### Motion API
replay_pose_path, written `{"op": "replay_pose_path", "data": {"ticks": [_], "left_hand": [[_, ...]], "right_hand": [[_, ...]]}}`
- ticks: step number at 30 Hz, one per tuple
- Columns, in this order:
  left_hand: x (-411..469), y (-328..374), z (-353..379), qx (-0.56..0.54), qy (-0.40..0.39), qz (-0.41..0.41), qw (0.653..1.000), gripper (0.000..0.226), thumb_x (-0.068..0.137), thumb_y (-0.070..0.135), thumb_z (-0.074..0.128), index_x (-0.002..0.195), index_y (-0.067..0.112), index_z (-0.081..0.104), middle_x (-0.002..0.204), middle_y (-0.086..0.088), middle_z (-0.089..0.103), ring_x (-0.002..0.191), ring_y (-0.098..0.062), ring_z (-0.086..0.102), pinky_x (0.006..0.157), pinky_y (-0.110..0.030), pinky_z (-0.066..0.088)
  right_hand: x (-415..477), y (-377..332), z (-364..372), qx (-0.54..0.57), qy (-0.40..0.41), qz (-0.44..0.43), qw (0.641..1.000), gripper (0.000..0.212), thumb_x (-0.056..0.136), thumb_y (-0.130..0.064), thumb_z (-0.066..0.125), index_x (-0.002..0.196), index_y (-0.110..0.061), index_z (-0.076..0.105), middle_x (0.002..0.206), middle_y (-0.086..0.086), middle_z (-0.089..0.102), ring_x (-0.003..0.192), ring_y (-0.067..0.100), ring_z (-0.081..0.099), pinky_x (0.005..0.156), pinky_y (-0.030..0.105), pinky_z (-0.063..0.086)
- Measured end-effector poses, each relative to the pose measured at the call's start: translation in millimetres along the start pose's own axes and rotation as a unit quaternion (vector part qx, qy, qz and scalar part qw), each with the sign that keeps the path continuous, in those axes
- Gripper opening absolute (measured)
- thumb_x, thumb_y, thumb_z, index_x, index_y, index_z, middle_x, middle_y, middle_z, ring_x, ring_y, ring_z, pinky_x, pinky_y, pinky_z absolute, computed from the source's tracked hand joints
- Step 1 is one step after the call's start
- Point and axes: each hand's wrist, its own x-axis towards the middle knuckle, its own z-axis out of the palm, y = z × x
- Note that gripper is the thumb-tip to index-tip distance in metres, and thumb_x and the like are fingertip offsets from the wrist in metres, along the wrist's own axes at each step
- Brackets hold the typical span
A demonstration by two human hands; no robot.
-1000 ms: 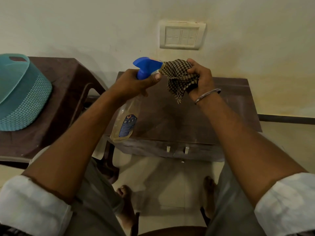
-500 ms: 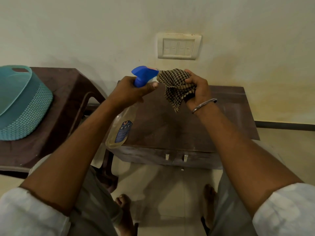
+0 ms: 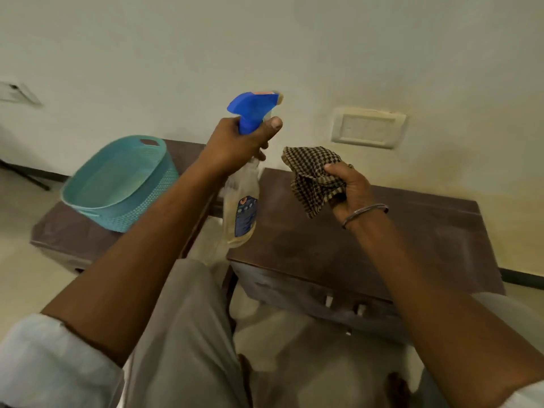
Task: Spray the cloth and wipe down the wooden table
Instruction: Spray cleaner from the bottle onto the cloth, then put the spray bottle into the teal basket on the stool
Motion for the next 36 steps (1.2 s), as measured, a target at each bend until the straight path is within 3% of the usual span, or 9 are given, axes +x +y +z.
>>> {"op": "replay_pose_path", "data": {"ticks": [2, 6, 11, 16, 21, 24, 28, 31, 36], "left_hand": [[0.9, 10.1, -32.5, -0.025, 0.048, 0.01, 0.998, 0.045, 0.095, 0.05, 0.063, 0.101, 0.006, 0.068, 0.082, -0.001, 0.068, 0.064, -0.006, 0.068, 0.061, -0.014, 0.05], [5.8, 28.9, -75.0, -0.063, 0.104, 0.03, 0.992, 0.053, 0.096, 0.049, 0.062, 0.114, -0.001, 0.066, 0.078, 0.0, 0.065, 0.067, -0.009, 0.068, 0.066, -0.019, 0.053], [4.6, 40.5, -134.3, -0.082, 0.163, 0.047, 0.982, 0.049, 0.098, 0.048, 0.061, 0.113, 0.002, 0.064, 0.077, 0.0, 0.064, 0.067, -0.01, 0.067, 0.073, -0.023, 0.058], [2.5, 33.0, -185.1, -0.084, 0.228, 0.061, 0.968, 0.043, 0.1, 0.045, 0.059, 0.108, 0.002, 0.061, 0.077, -0.002, 0.06, 0.066, -0.009, 0.064, 0.074, -0.025, 0.06], [-2.1, 7.6, -219.3, -0.068, 0.292, 0.067, 0.952, 0.031, 0.102, 0.04, 0.058, 0.095, 0.01, 0.056, 0.075, -0.002, 0.056, 0.067, -0.01, 0.062, 0.068, -0.016, 0.055], [-1.8, -11.6, -234.4, -0.053, 0.32, 0.048, 0.945, 0.027, 0.102, 0.042, 0.057, 0.088, 0.019, 0.055, 0.075, 0.0, 0.057, 0.064, -0.004, 0.063, 0.066, -0.011, 0.053], [1.6, -40.4, -241.5, -0.063, 0.335, 0.025, 0.94, 0.03, 0.099, 0.045, 0.061, 0.085, 0.02, 0.055, 0.075, -0.001, 0.058, 0.066, -0.007, 0.063, 0.065, -0.013, 0.053], [5.4, -68.9, -232.0, -0.079, 0.336, 0.004, 0.939, 0.034, 0.096, 0.048, 0.065, 0.082, 0.019, 0.055, 0.075, -0.002, 0.059, 0.068, -0.011, 0.064, 0.068, -0.021, 0.056], [7.6, -101.4, -213.1, -0.098, 0.343, -0.009, 0.934, 0.035, 0.093, 0.049, 0.068, 0.079, 0.019, 0.057, 0.072, 0.0, 0.06, 0.064, -0.009, 0.065, 0.067, -0.024, 0.055]], "right_hand": [[-2.7, 6.7, 25.9, -0.003, -0.005, 0.011, 1.0, 0.022, 0.082, 0.004, 0.062, 0.104, 0.003, 0.064, 0.098, 0.016, 0.07, 0.086, 0.028, 0.07, 0.071, 0.034, 0.057], [-5.2, 14.3, 76.9, -0.003, -0.023, 0.018, 1.0, 0.032, 0.079, 0.003, 0.065, 0.111, 0.006, 0.064, 0.11, 0.021, 0.068, 0.095, 0.032, 0.069, 0.077, 0.038, 0.058], [-12.3, 23.1, 155.7, -0.019, -0.079, 0.013, 0.997, 0.014, 0.081, 0.005, 0.063, 0.094, 0.002, 0.065, 0.089, 0.014, 0.069, 0.078, 0.025, 0.068, 0.066, 0.033, 0.059], [-15.1, 47.5, 211.3, -0.011, -0.124, 0.037, 0.992, 0.012, 0.083, 0.007, 0.061, 0.094, 0.005, 0.065, 0.079, 0.014, 0.07, 0.069, 0.026, 0.069, 0.056, 0.03, 0.056], [-11.1, 77.2, 245.1, -0.021, -0.12, 0.056, 0.991, 0.03, 0.078, 0.005, 0.066, 0.108, 0.007, 0.064, 0.105, 0.025, 0.068, 0.091, 0.035, 0.066, 0.083, 0.05, 0.057], [-5.6, 85.1, 254.4, -0.012, -0.123, 0.062, 0.99, 0.022, 0.077, 0.008, 0.065, 0.099, 0.005, 0.065, 0.105, 0.026, 0.068, 0.092, 0.037, 0.065, 0.09, 0.056, 0.053], [-0.1, 86.9, 246.0, -0.006, -0.117, 0.063, 0.991, 0.011, 0.08, 0.008, 0.062, 0.087, 0.0, 0.064, 0.087, 0.018, 0.068, 0.076, 0.03, 0.067, 0.07, 0.043, 0.061], [3.5, 87.7, 229.5, 0.0, -0.086, 0.062, 0.994, 0.011, 0.081, 0.01, 0.061, 0.084, 0.0, 0.063, 0.079, 0.015, 0.068, 0.063, 0.026, 0.069, 0.053, 0.033, 0.057], [10.7, 93.3, 191.0, -0.027, -0.047, 0.061, 0.997, 0.013, 0.08, 0.012, 0.061, 0.089, 0.004, 0.064, 0.07, 0.012, 0.07, 0.057, 0.024, 0.07, 0.051, 0.03, 0.056]]}}
